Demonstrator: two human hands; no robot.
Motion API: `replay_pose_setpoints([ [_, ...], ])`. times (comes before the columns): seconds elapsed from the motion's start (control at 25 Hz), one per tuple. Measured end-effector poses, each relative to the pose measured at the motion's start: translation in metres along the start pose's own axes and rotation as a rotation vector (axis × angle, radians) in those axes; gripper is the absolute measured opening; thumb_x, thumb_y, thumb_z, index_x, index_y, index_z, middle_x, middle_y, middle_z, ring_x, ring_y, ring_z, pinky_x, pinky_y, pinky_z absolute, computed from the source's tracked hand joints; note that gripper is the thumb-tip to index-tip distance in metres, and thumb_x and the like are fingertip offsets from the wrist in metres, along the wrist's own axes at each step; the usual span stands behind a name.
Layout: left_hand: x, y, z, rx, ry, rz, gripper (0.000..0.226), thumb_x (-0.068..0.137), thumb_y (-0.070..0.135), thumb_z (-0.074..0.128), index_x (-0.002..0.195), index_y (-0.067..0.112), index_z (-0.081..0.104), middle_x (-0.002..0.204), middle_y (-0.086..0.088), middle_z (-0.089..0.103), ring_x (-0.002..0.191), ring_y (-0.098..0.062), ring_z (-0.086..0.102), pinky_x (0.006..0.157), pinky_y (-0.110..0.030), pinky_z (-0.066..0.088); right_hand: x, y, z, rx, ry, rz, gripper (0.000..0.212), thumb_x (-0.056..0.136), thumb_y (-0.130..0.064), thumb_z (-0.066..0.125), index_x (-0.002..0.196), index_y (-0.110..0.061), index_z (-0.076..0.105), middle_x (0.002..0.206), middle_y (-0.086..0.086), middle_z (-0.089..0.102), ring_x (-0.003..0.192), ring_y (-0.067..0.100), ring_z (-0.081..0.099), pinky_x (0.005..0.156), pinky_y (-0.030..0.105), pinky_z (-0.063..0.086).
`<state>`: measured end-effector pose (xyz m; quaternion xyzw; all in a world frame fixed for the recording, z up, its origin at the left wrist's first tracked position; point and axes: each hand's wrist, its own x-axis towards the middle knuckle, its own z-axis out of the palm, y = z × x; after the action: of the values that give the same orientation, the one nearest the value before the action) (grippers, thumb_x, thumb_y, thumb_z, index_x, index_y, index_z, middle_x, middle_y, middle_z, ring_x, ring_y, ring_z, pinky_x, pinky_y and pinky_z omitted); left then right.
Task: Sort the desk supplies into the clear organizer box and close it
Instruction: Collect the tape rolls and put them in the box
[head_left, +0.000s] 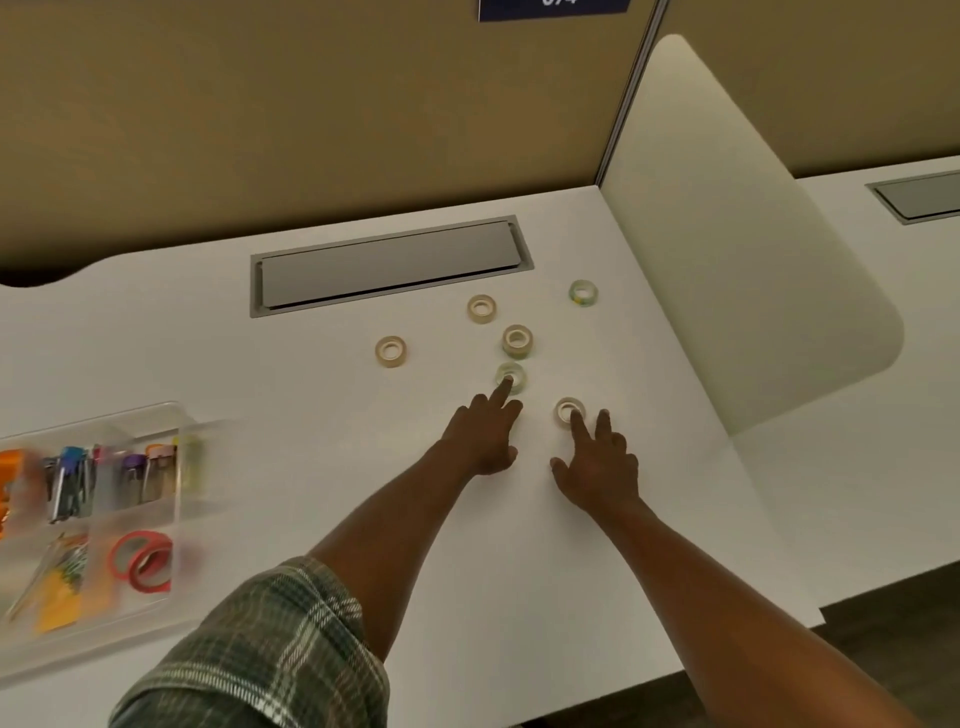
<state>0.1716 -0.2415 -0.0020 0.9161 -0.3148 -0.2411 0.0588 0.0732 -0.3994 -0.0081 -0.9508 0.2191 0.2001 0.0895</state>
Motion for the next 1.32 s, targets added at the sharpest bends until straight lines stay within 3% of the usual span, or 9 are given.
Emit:
replay_pose_setpoints([
  [0.16, 0.014, 0.001, 0.0, 0.063, -0.036, -0.012, 0.065, 0.088, 0.039, 0.06, 0.144, 0.017, 0.036, 0.166, -0.004, 0.001, 0.136, -0.033, 0.033, 0.101, -0.046, 0.04, 0.0, -0.001, -0.006, -0.074, 0.016, -0.037, 0.066, 0.094, -0.044, 0.052, 0.152, -0.023, 0.028, 0.155, 0.016, 0.028, 0.128, 0.035, 0.043, 0.1, 0.044, 0.04],
  [0.28, 0.013, 0.0, 0.003, 0.09, 0.001, -0.003, 0.057, 0.089, 0.038, 0.057, 0.139, 0.014, 0.042, 0.161, -0.011, 0.017, 0.133, -0.033, 0.036, 0.1, -0.045, 0.04, -0.004, -0.001, -0.007, -0.075, 0.088, -0.078, 0.048, 0.095, -0.038, 0.053, 0.139, -0.02, 0.044, 0.135, 0.01, 0.044, 0.117, 0.03, 0.05, 0.092, 0.04, 0.045],
  [0.48, -0.016, -0.011, 0.015, 0.049, 0.102, -0.015, 0.035, 0.091, 0.027, 0.054, 0.122, 0.011, 0.051, 0.132, -0.012, 0.045, 0.115, -0.031, 0.048, 0.084, -0.04, 0.043, -0.013, -0.009, 0.001, -0.063, 0.109, -0.109, 0.03, 0.096, -0.035, 0.056, 0.12, -0.016, 0.056, 0.123, 0.007, 0.05, 0.109, 0.025, 0.054, 0.086, 0.037, 0.05],
  [0.72, -0.077, -0.04, 0.04, 0.0, 0.16, -0.076, 0.032, 0.086, 0.004, 0.044, 0.117, 0.012, 0.048, 0.11, -0.009, 0.052, 0.099, -0.03, 0.052, 0.071, -0.038, 0.041, -0.032, -0.046, 0.019, 0.067, 0.137, -0.121, 0.029, 0.092, -0.037, 0.056, 0.113, -0.017, 0.058, 0.116, 0.004, 0.053, 0.105, 0.024, 0.057, 0.078, 0.034, 0.051],
  [0.92, -0.129, -0.072, 0.042, -0.637, 0.31, -0.254, 0.022, 0.085, 0.015, 0.055, 0.106, 0.02, 0.051, 0.084, -0.002, 0.061, 0.077, -0.019, 0.058, 0.064, -0.031, 0.044, -0.052, -0.109, 0.028, 0.523, 0.112, -0.153, 0.031, 0.085, -0.037, 0.068, 0.108, -0.022, 0.054, 0.101, -0.002, 0.06, 0.087, 0.019, 0.061, 0.075, 0.033, 0.05],
  [1.04, -0.162, -0.095, 0.028, -1.192, 0.304, -0.454, 0.022, 0.084, 0.021, 0.063, 0.103, 0.029, 0.058, 0.071, 0.002, 0.062, 0.059, -0.007, 0.054, 0.055, -0.024, 0.043, -0.067, -0.156, 0.028, 0.933, -0.06, -0.051, 0.026, 0.087, -0.04, 0.068, 0.107, -0.026, 0.058, 0.095, 0.002, 0.071, 0.079, 0.019, 0.071, 0.07, 0.036, 0.058],
  [1.12, -0.186, -0.119, 0.018, -1.433, 0.327, -0.525, 0.025, 0.08, 0.021, 0.067, 0.102, 0.032, 0.063, 0.08, -0.001, 0.069, 0.072, -0.008, 0.062, 0.064, -0.023, 0.042, -0.078, -0.192, 0.026, 1.201, -0.256, 0.022, 0.02, 0.09, -0.038, 0.067, 0.106, -0.026, 0.064, 0.101, 0.005, 0.072, 0.077, 0.021, 0.075, 0.068, 0.036, 0.06],
  [1.2, -0.21, -0.143, 0.009, -1.592, 0.41, -0.54, 0.027, 0.078, 0.025, 0.07, 0.105, 0.028, 0.067, 0.092, -0.004, 0.075, 0.092, -0.015, 0.067, 0.076, -0.028, 0.043, -0.087, -0.226, 0.025, 1.294, -0.368, -0.012, 0.019, 0.092, -0.036, 0.064, 0.106, -0.024, 0.069, 0.104, 0.004, 0.074, 0.08, 0.023, 0.076, 0.068, 0.035, 0.06],
  [1.32, -0.248, -0.184, 0.001, -1.802, 0.564, -0.508, 0.026, 0.081, 0.027, 0.071, 0.107, 0.024, 0.068, 0.094, -0.002, 0.075, 0.092, -0.018, 0.066, 0.084, -0.037, 0.044, -0.105, -0.284, 0.021, 1.328, -0.455, -0.127, 0.018, 0.093, -0.034, 0.061, 0.105, -0.027, 0.073, 0.103, 0.003, 0.076, 0.085, 0.024, 0.076, 0.07, 0.033, 0.061],
])
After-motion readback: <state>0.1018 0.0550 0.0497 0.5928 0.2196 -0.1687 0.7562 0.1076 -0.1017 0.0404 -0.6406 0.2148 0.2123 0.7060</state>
